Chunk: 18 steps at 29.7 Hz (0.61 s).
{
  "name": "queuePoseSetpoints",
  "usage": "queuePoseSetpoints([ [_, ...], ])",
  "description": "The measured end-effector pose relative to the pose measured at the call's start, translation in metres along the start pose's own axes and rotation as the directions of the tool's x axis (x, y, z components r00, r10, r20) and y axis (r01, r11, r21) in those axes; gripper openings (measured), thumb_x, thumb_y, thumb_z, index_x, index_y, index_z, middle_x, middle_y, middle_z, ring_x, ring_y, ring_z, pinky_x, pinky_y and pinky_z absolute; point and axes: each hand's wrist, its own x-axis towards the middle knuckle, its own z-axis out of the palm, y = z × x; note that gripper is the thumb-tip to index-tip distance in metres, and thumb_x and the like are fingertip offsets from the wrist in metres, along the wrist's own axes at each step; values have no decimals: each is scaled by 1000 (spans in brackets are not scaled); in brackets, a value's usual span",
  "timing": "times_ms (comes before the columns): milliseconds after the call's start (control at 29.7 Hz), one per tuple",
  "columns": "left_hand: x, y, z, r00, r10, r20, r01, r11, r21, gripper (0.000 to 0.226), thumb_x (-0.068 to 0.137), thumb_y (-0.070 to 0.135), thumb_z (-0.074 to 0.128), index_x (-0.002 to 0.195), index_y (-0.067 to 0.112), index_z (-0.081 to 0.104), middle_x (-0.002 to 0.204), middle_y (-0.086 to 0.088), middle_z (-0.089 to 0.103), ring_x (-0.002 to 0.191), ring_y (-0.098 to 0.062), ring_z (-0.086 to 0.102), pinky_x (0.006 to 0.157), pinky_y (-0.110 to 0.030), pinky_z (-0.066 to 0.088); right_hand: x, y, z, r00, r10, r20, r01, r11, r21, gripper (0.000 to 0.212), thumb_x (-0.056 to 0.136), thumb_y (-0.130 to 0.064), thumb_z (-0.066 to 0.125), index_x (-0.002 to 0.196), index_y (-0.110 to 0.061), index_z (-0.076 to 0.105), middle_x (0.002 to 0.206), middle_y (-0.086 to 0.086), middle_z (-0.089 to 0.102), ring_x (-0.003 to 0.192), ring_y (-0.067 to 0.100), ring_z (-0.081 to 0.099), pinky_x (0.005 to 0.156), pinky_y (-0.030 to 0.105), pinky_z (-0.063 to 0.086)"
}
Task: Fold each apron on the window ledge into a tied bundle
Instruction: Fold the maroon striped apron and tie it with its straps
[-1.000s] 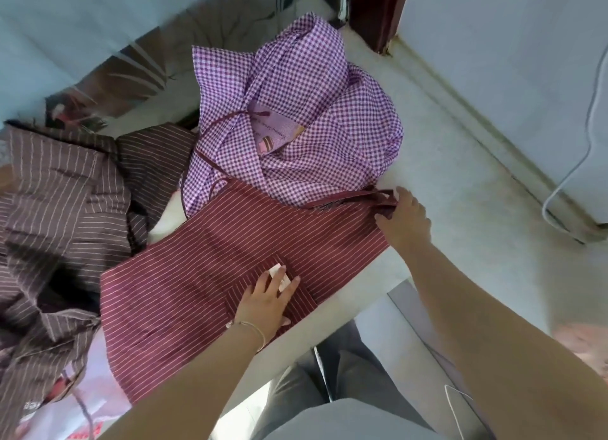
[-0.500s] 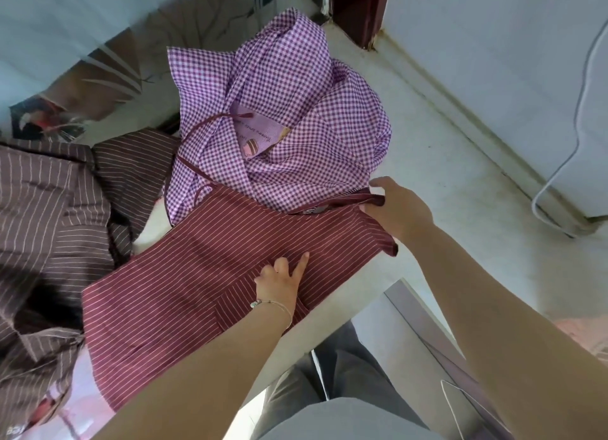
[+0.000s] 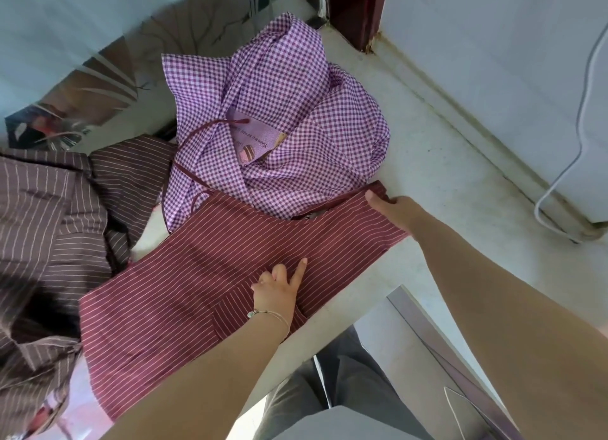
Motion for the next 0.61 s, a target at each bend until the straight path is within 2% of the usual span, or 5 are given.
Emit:
queuePoseSetpoints([
  [134, -4, 10, -10, 984, 166, -71, -158, 982, 107, 98, 91, 21, 60, 149, 13, -19, 156, -15, 2, 139, -37, 17, 111, -57, 27, -2, -2, 1, 974, 17, 228, -15, 1000, -9, 84, 59, -73, 69, 120, -17, 57, 113, 7, 67, 98, 28, 67, 96, 43, 51],
  [202, -4, 19, -9, 954, 295, -56, -286, 949, 136, 102, 90, 28, 61, 148, 24, -22, 157, -9, -21, 143, -39, 4, 113, -62, 15, -5, -1, 5, 959, -16, 283, -20, 992, 126, 75, 61, -58, 79, 120, -16, 58, 109, 7, 69, 95, 28, 69, 93, 43, 53],
  [403, -3, 25, -5, 930, 364, -47, -350, 918, 184, 89, 96, 37, 49, 146, 31, -25, 156, -5, -26, 144, -38, -7, 111, -66, 5, -25, 4, 30, 919, -286, 270, 46, 760, 649, 17, 93, -24, 60, 109, -21, 65, 101, 3, 74, 91, 20, 70, 82, 33, 56],
  [471, -5, 25, -6, 925, 377, -53, -361, 912, 196, 89, 97, 38, 49, 146, 31, -25, 157, -5, -24, 145, -37, -10, 111, -66, 2, -30, -2, 34, 898, -309, 313, 10, 727, 687, 14, 94, -26, 58, 106, -23, 65, 102, 2, 73, 96, 21, 69, 84, 33, 55],
  [605, -11, 24, -3, 925, 378, -41, -366, 914, 174, 90, 97, 35, 49, 146, 32, -26, 158, -5, -22, 145, -37, -10, 113, -65, 1, -28, -15, 39, 874, -297, 384, 50, 842, 536, 40, 91, -23, 63, 129, -15, 52, 118, 4, 67, 111, 25, 63, 97, 39, 50],
])
